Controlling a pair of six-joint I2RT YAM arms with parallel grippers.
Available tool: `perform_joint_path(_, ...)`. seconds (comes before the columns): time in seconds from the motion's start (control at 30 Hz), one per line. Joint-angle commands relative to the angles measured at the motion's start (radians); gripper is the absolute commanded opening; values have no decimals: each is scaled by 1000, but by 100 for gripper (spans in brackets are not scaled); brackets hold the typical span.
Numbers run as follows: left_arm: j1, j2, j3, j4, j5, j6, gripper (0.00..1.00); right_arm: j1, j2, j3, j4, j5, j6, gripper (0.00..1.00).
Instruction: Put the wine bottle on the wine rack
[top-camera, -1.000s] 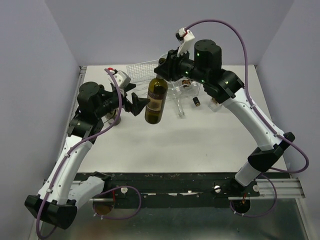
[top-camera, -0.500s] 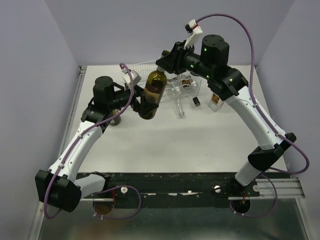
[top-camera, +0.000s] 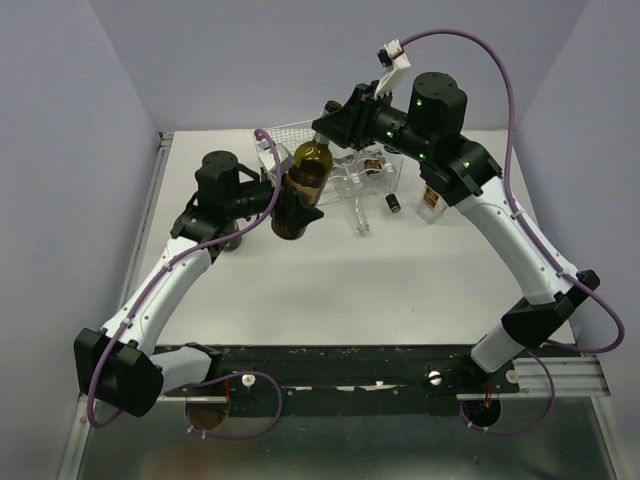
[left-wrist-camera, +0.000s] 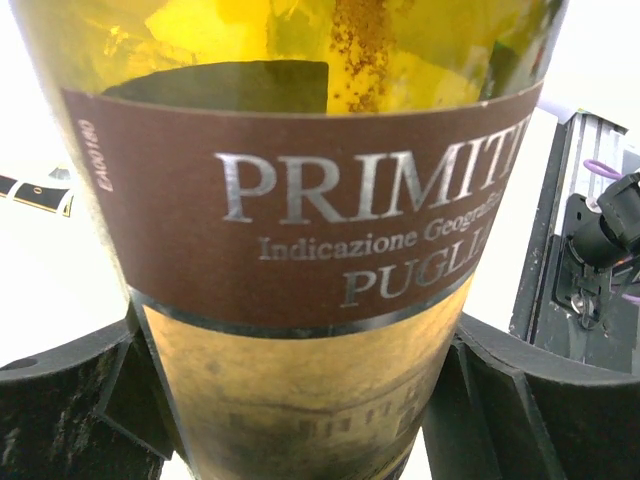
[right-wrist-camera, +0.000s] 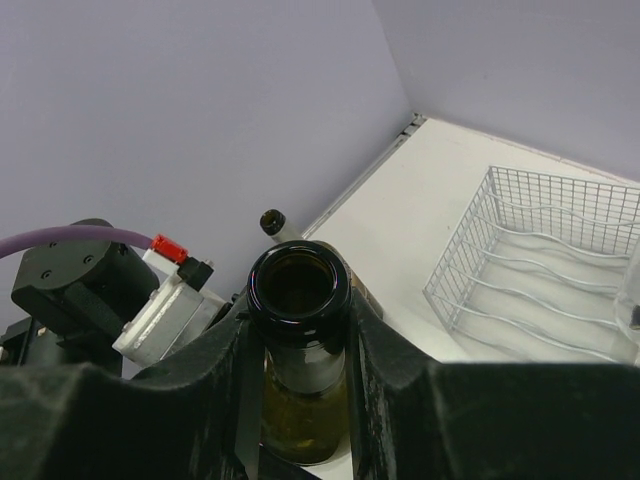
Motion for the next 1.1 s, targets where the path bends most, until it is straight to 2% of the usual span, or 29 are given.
perform_joint_path(0.0,-1,4,42,-4,-42,76,50,0,-78,-12,103,-19,47,1)
perform_joint_path(0.07,1,6,51,-16,-47,92,33,0,-83,-21,98,-16,45,1)
perform_joint_path(0.1,1,3,54,-21,-53,100,8,-3,-83,-24,95,-14,44,1)
perform_joint_path(0.13,1,3,57,-21,-67,103,0,-3,-86,-26,91,-13,44,1)
perform_joint_path(0.2,1,-5,54,-23,-59,132,0,-2,-86,-26,74,3,42,1)
perform_joint_path(0.23,-1,-8,53,-26,-62,146,0,-2,-81,-20,52,21,44,8)
perform_joint_path(0.33,-4,-16,54,-41,-88,199,0,-5,-66,2,-24,91,18,39)
perform_joint_path(0.4,-9,-23,48,-49,-111,244,0,-6,-65,-15,-46,148,21,66)
perform_joint_path(0.47,-15,-36,39,-47,-145,293,0,-8,-74,-32,-54,196,1,80)
perform_joint_path(0.6,-33,-66,11,-76,-206,446,0,-9,-78,-20,-98,301,-73,91)
perform_joint_path(0.77,-87,-74,-24,-156,-309,649,0,-20,-55,61,-233,334,-139,92)
perform_joint_path(0.9,-122,-76,-64,-138,-358,719,0,-34,-28,133,-354,239,-148,92)
perform_joint_path(1.07,-137,-135,-187,-6,-378,831,0,-52,37,241,-566,113,-174,92)
